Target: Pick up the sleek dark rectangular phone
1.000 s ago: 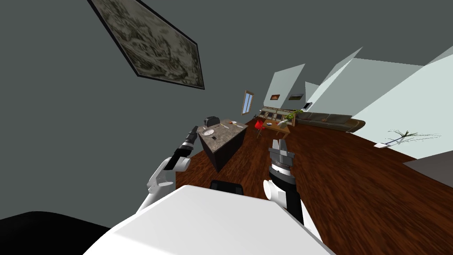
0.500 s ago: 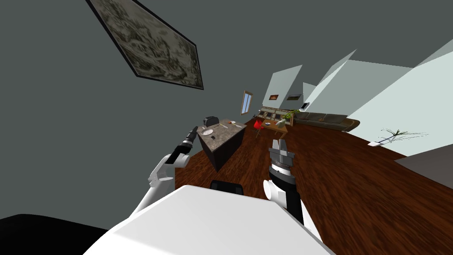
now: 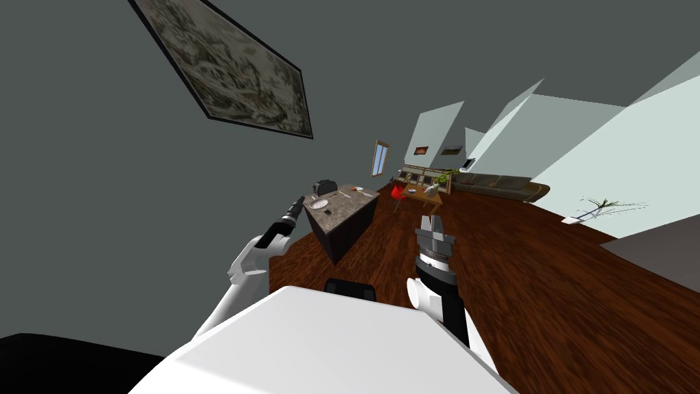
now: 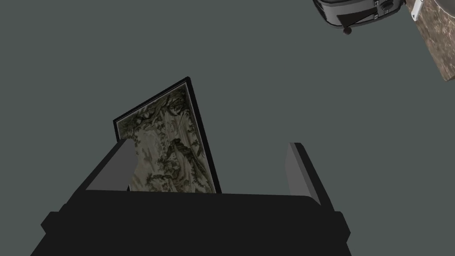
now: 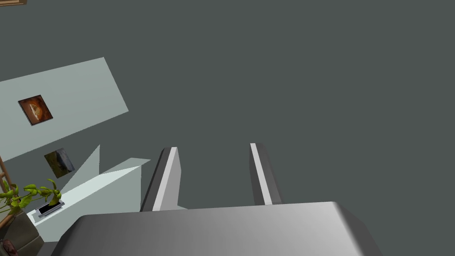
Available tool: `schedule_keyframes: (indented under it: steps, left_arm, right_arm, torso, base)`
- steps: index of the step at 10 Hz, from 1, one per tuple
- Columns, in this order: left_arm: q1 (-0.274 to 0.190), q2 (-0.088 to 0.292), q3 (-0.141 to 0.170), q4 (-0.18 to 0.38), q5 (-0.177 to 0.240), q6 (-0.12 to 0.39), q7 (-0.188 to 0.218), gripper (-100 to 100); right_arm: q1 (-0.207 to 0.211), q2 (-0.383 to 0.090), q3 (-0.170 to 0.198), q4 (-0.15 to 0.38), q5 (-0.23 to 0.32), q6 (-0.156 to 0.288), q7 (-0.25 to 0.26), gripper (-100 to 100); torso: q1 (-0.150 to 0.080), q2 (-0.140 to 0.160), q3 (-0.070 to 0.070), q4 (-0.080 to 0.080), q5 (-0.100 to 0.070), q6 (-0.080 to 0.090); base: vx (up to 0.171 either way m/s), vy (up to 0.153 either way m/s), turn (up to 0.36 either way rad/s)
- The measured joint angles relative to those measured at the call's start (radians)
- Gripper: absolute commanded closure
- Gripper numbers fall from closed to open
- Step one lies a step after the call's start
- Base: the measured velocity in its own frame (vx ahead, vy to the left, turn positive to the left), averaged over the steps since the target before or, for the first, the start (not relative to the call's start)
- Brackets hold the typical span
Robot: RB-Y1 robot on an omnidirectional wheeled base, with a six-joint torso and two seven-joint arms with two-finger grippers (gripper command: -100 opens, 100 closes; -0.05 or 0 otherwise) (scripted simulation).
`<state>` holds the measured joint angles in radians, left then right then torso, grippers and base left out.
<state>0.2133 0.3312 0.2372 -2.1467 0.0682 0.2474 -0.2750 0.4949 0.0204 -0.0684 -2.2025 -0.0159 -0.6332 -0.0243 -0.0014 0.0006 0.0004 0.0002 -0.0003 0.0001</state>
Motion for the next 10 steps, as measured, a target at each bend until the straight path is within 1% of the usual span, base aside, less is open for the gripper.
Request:
schedule_keyframes:
  steps: [2,3,4,5,6,7,8,9,10]
  left_arm:
    - [-0.005,0.004,0.007,0.006,0.007,0.044,-0.018,-100]
    - [-0.019,0.015,0.019,0.018,0.019,0.072,-0.032,-100]
    - [-0.027,0.015,0.024,0.024,0.021,0.103,-0.046,-100]
    - [-0.041,0.026,0.036,0.039,0.034,0.134,-0.064,-100]
    - [-0.047,0.025,0.04,0.047,0.037,0.164,-0.078,-100]
    - [-0.044,0.03,0.043,0.048,0.042,0.185,-0.082,-100]
    - [-0.056,0.044,0.057,0.061,0.057,0.214,-0.094,-100]
    - [-0.068,0.049,0.062,0.075,0.062,0.245,-0.106,-100]
    - [-0.066,0.052,0.065,0.074,0.066,0.265,-0.11,-100]
  right_arm:
    - [0.0,0.0,0.0,0.0,0.0,0.0,0.0,0]
    - [0.0,0.0,0.0,0.0,0.0,0.0,0.0,0]
    - [0.0,0.0,0.0,0.0,0.0,0.0,0.0,0]
    - [0.0,0.0,0.0,0.0,0.0,0.0,0.0,0]
    - [0.0,0.0,0.0,0.0,0.0,0.0,0.0,0]
    - [0.0,0.0,0.0,0.0,0.0,0.0,0.0,0]
    - [0.0,0.0,0.0,0.0,0.0,0.0,0.0,0]
    - [0.0,0.0,0.0,0.0,0.0,0.0,0.0,0]
    - [0.0,0.0,0.0,0.0,0.0,0.0,0.0,0]
  torso:
    - [0.0,0.0,0.0,0.0,0.0,0.0]
    - [0.0,-0.001,0.0,0.0,0.0,0.0]
    - [0.0,-0.001,0.0,0.0,0.0,0.0]
    - [-0.001,-0.001,-0.001,0.0,0.0,0.0]
    - [-0.001,-0.001,-0.001,0.0,0.0,0.0]
    - [0.0,-0.001,0.0,0.0,0.0,0.0]
    - [0.0,-0.001,-0.001,0.0,0.0,0.0]
    - [0.0,-0.002,-0.001,0.0,0.0,0.0]
    - [0.001,-0.001,-0.001,0.0,0.0,0.0]
  base:
    - [-0.004,-0.02,-0.018]
    - [-0.004,-0.027,-0.029]
    - [0.003,-0.042,-0.051]
    - [0.003,-0.038,-0.027]
    - [0.0,-0.015,0.004]
    - [0.005,-0.023,-0.061]
    - [0.01,-0.027,-0.033]
    - [0.008,-0.014,0.005]
    - [0.019,-0.027,-0.074]
